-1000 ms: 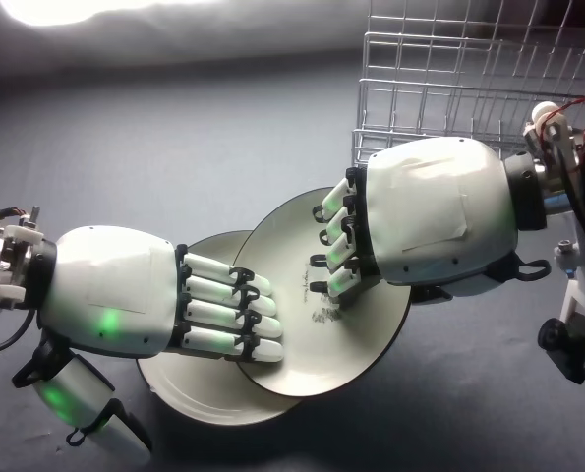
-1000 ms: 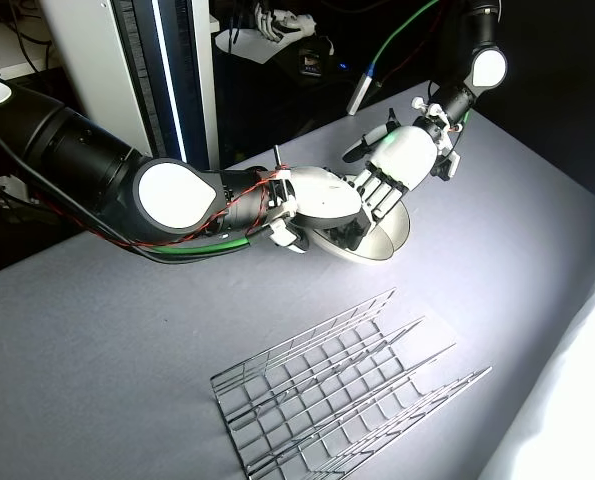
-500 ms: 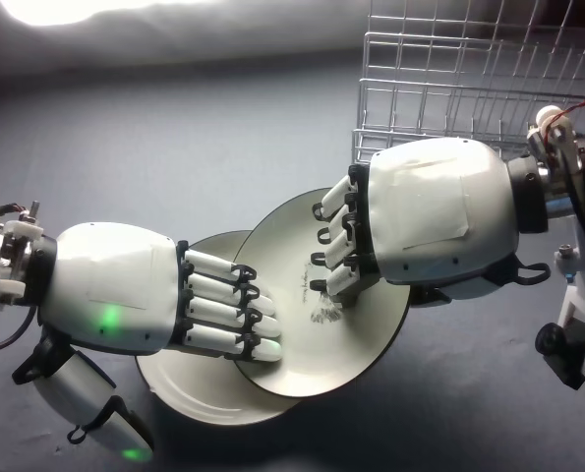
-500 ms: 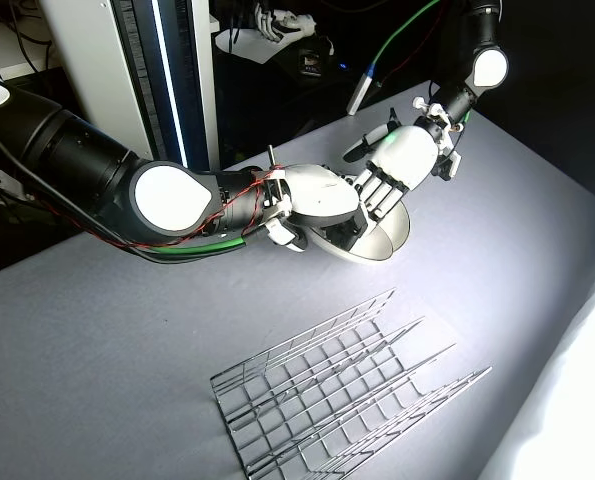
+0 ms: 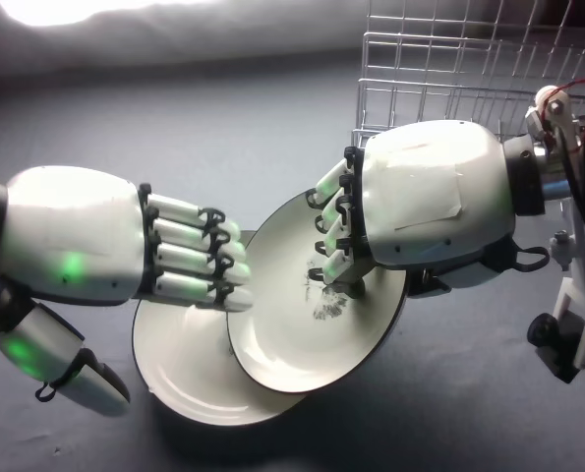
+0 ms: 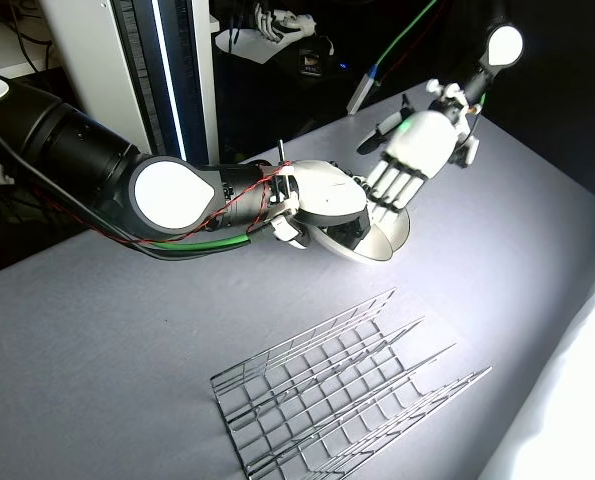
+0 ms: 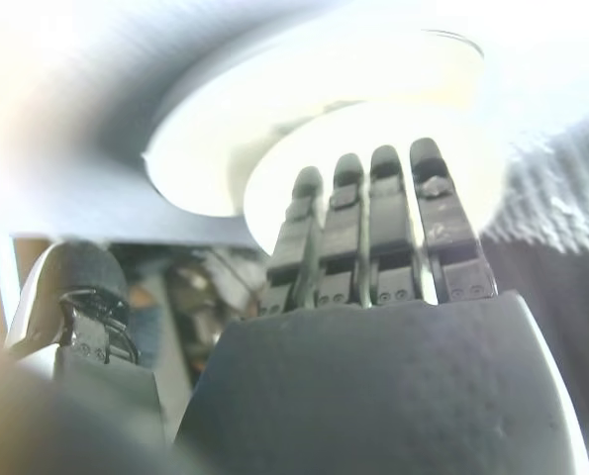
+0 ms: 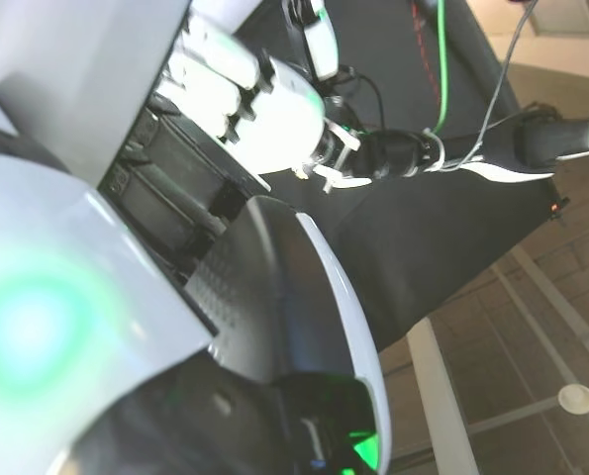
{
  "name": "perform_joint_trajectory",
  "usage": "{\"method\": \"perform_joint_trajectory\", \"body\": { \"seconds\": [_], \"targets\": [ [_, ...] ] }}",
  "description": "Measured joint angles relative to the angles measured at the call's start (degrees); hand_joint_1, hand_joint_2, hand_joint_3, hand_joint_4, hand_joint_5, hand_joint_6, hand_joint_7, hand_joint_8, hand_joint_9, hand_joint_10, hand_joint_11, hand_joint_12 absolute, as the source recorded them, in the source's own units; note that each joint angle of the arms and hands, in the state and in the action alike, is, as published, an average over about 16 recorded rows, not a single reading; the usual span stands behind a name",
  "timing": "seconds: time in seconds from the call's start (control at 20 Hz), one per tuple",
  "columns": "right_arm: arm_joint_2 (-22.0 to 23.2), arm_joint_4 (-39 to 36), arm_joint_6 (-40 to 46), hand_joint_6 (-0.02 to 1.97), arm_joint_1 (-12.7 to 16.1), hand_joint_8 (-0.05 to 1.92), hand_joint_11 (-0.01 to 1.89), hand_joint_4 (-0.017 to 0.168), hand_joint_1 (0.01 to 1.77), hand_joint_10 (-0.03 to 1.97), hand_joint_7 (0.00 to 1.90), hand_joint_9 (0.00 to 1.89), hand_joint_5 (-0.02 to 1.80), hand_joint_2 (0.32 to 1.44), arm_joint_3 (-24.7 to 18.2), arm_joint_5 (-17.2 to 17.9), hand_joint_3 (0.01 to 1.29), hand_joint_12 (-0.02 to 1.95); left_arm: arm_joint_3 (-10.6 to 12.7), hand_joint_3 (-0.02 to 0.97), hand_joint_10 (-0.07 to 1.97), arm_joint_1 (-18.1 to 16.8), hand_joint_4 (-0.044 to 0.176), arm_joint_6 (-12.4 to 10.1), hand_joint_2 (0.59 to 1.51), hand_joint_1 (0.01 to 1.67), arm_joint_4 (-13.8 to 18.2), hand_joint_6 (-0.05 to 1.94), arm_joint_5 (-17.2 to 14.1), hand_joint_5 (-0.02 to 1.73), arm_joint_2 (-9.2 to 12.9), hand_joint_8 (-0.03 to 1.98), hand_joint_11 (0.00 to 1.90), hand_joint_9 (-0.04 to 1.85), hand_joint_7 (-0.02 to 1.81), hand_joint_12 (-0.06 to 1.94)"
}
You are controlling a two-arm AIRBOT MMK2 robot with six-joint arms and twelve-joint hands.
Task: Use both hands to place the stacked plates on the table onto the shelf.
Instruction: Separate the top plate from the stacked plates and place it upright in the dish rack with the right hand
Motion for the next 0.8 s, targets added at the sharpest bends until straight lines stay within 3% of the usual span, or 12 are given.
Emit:
{"method": "perform_joint_trajectory", "body": {
  "seconds": [0.45, 0.65, 0.8],
  "targets": [
    [1.0, 4.9, -0.1, 0.97, 1.6, 0.94, 0.81, 0.002, 1.27, 0.4, 1.01, 1.1, 0.92, 0.98, -1.9, -0.5, 0.01, 0.95, -3.9, 0.017, 0.01, -4.9, 0.001, -3.7, 1.113, 0.02, -2.7, 0.0, -0.9, 0.06, 7.4, 0.01, 0.02, 0.05, 0.07, 0.09],
    [1.4, 8.5, -0.1, 1.04, 2.4, 0.9, 0.83, 0.004, 1.25, 0.14, 1.04, 1.17, 0.93, 0.99, -3.1, -0.6, 0.01, 0.92, -4.2, 0.017, 0.01, -5.9, 0.001, -4.5, 1.111, 0.02, -6.0, 0.0, -0.8, 0.06, 9.8, 0.01, 0.02, 0.05, 0.07, 0.06],
    [1.7, 11.7, -0.1, 1.02, 2.9, 0.93, 0.79, 0.005, 1.24, 0.07, 1.03, 1.19, 0.94, 1.0, -4.1, -0.8, 0.01, 0.97, -3.7, 0.017, 0.01, -6.1, 0.0, -4.6, 1.11, 0.02, -8.7, 0.0, -0.4, 0.07, 11.0, 0.01, 0.02, 0.05, 0.08, 0.05]
  ]
}}
